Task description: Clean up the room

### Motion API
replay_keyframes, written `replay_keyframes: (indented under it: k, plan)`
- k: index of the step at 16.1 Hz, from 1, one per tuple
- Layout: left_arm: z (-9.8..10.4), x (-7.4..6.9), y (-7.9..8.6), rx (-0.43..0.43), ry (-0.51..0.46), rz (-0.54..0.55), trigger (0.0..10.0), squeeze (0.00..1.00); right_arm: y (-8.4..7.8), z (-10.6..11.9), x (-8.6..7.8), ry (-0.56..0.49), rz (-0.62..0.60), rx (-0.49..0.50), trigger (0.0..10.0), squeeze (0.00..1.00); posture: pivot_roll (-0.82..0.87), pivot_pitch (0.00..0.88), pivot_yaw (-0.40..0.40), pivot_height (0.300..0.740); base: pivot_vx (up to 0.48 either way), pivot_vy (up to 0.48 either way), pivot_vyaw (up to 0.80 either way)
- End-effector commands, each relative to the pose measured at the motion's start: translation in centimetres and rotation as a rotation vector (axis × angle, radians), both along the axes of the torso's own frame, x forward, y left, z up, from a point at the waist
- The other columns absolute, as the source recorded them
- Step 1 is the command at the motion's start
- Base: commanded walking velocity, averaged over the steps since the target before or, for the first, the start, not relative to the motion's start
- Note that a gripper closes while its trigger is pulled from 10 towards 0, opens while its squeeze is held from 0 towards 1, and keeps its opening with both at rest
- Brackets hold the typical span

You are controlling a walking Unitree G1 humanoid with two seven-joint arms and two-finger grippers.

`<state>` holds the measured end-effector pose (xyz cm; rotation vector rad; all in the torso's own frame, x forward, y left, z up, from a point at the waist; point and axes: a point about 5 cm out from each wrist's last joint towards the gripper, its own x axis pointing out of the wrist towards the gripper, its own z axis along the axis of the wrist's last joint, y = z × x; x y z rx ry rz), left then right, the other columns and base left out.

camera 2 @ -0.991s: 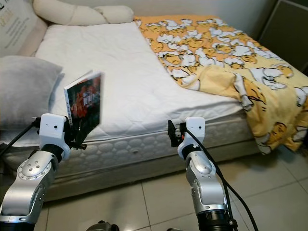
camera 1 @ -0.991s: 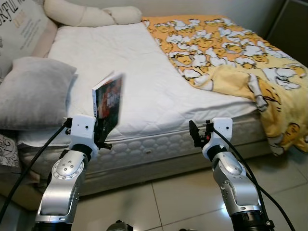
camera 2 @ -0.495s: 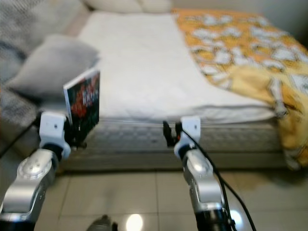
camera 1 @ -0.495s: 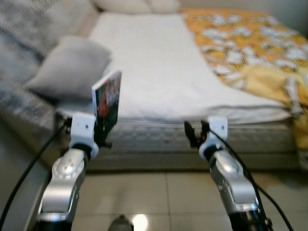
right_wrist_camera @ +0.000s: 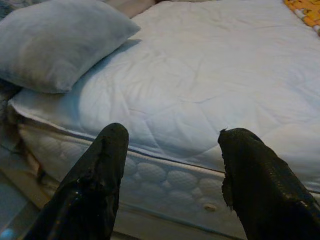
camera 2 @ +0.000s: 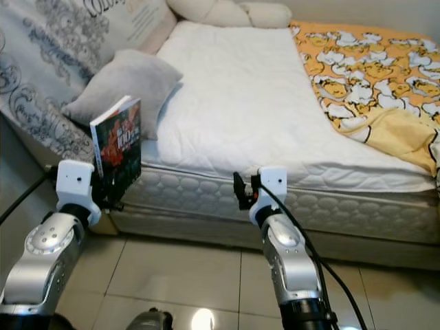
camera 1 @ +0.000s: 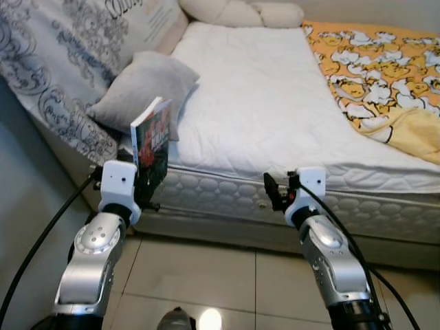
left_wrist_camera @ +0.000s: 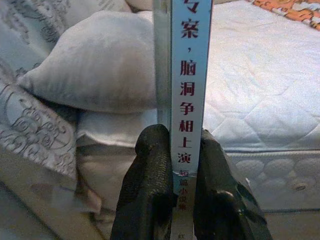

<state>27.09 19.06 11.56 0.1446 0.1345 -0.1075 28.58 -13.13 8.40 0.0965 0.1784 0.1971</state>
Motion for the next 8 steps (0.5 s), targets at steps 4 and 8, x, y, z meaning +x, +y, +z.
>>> replay_keyframes:
  k: [4, 8]
  plan:
    - [1.01, 0.43, -0.45, -0.012, -0.046, -0.022, 10.0, 0.00, -0.44, 0.38, 0.23, -0.010, -0.014, 0.004, 10.0, 0.00, 0.05, 0.000, -0.023, 0.740, 0.288, 0.000, 0.00]
    - [1.05, 0.52, -0.56, -0.013, -0.047, -0.027, 10.0, 0.00, -0.34, 0.40, 0.25, -0.008, -0.014, 0.012, 10.0, 0.00, 0.05, 0.000, -0.019, 0.740, 0.299, 0.000, 0.00]
